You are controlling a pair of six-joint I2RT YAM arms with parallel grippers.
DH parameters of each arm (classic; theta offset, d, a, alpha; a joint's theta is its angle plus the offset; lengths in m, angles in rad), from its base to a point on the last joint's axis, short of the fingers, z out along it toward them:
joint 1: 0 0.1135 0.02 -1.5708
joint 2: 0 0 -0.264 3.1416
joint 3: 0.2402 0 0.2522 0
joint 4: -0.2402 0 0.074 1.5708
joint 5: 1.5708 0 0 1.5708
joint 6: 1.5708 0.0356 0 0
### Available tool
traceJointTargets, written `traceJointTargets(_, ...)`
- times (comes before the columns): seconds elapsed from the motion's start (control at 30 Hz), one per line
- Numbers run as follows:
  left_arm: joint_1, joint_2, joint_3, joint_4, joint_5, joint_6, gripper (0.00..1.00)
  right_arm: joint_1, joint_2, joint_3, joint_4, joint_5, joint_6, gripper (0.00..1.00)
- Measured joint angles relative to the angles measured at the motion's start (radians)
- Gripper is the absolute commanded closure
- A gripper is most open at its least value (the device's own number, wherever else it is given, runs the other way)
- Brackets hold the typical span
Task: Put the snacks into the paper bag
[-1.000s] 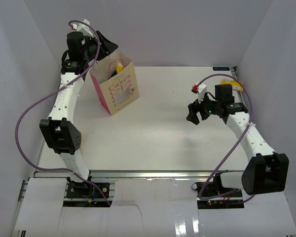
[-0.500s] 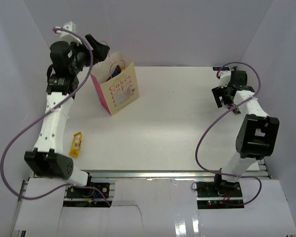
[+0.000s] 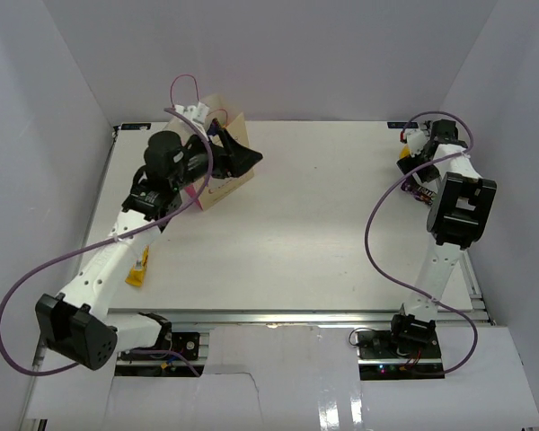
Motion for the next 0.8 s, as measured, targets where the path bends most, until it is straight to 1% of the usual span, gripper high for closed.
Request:
traceJointTargets(0.13,-0.097,0.06,-0.05,0.024,0.0,-0.04,0.09,-0.016,0.021,0.001,-0.034,-0.043,-0.025,0.21)
traceJointTargets(0.23,-0.148,0.094,-0.076,0.071,0.0,-0.076,0.09,-0.025,0.021,-0.003,-0.047,-0.072,-0.031,0.27)
traceJointTargets(0.3,-0.183,0.122,-0.086,0.109,-0.002,-0.095,0.09,-0.031,0.019,-0.024,-0.047,-0.101,-0.035,0.32)
traceJointTargets(0.33,-0.202,0.138,-0.088,0.126,-0.002,-0.104,0.09,-0.035,0.017,-0.037,-0.048,-0.113,-0.04,0.36)
traceJointTargets(0.37,-0.221,0.156,-0.089,0.145,-0.003,-0.113,0.09,-0.04,0.011,-0.05,-0.046,-0.134,-0.044,0.43)
traceJointTargets(0.4,-0.237,0.172,-0.089,0.158,-0.003,-0.121,0.09,-0.044,0.001,-0.066,-0.045,-0.151,-0.048,0.47)
traceJointTargets(0.43,-0.253,0.189,-0.091,0.171,-0.003,-0.129,0.09,-0.05,-0.01,-0.085,-0.051,-0.169,-0.052,0.56)
traceJointTargets(0.53,-0.294,0.238,-0.092,0.203,-0.002,-0.145,0.09,-0.065,-0.028,-0.118,-0.072,-0.224,-0.061,0.68)
traceJointTargets(0.57,-0.304,0.256,-0.092,0.209,0.0,-0.151,0.09,-0.068,-0.032,-0.125,-0.079,-0.243,-0.069,0.74)
traceJointTargets(0.63,-0.32,0.295,-0.092,0.224,0.0,-0.165,0.09,-0.076,-0.048,-0.148,-0.084,-0.285,-0.075,0.8)
traceJointTargets(0.67,-0.326,0.315,-0.092,0.225,0.0,-0.172,0.09,-0.079,-0.062,-0.164,-0.087,-0.311,-0.076,0.85)
traceJointTargets(0.8,-0.346,0.396,-0.084,0.234,0.0,-0.204,0.09,-0.081,-0.137,-0.257,-0.133,-0.447,-0.077,0.88)
